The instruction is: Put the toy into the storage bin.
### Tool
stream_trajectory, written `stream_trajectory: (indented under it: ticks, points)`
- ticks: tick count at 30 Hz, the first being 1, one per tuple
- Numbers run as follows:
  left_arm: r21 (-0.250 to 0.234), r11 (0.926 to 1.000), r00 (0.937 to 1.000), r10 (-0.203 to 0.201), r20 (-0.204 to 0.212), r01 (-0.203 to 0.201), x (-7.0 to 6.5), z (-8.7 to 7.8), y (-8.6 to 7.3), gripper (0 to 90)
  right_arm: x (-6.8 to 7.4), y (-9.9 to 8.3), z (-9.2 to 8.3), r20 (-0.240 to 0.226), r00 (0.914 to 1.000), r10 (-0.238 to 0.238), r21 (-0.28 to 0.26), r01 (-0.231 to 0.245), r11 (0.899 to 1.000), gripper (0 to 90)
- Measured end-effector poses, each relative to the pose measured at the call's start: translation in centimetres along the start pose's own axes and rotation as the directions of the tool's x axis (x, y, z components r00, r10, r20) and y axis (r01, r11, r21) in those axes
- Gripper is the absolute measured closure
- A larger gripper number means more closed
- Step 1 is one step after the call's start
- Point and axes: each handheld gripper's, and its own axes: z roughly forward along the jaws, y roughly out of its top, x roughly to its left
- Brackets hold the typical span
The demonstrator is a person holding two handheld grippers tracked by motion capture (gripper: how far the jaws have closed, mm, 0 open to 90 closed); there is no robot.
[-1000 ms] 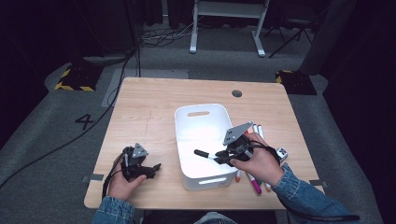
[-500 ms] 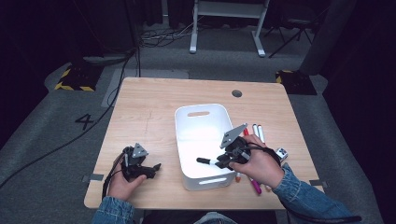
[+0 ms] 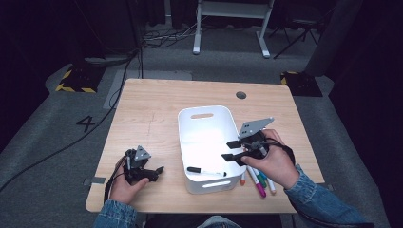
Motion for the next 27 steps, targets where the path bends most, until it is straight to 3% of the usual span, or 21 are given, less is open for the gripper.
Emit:
stream_trajectory:
  ticks: [6,10,17,21,23,24,27]
  points:
    - [-0.002,1.0,1.0,0.003,-0.005,-0.003,0.0,0.0,0.0,14.9,-1.6,-0.5,-2.5,0.036,0.9982,0.048,-0.075,-0.045,0.996,56.5]
    - [0.0,1.0,1.0,-0.003,0.005,0.003,0.0,0.0,0.0,15.0,-3.4,-1.6,-4.1,0.086,0.9907,0.105,-0.113,-0.095,0.989,58.1]
    - [0.0,1.0,1.0,-0.003,0.005,0.003,0.0,0.0,0.0,14.9,-7.9,-4.2,-4.7,0.161,0.9658,0.204,-0.102,-0.189,0.977,62.4]
    - [-0.001,1.0,1.0,-0.004,0.003,0.004,0.0,0.0,0.0,14.9,-10.0,-5.7,-4.1,0.184,0.9451,0.27,-0.101,-0.255,0.962,63.9]
    - [-0.001,1.0,1.0,0.0,0.0,0.0,0.0,0.0,0.0,15.0,-11.1,-6.5,-3.6,0.183,0.9326,0.311,-0.112,-0.294,0.949,63.8]
    - [-0.001,1.0,1.0,0.0,0.0,0.0,0.0,0.0,0.0,15.0,-11.1,-6.5,-3.6,0.183,0.9326,0.311,-0.112,-0.294,0.949,63.8]
    - [-0.002,1.0,1.0,-0.003,0.001,0.003,0.0,0.0,0.0,15.0,-12.8,-7.6,-2.9,0.21,0.9207,0.329,-0.108,-0.313,0.944,61.6]
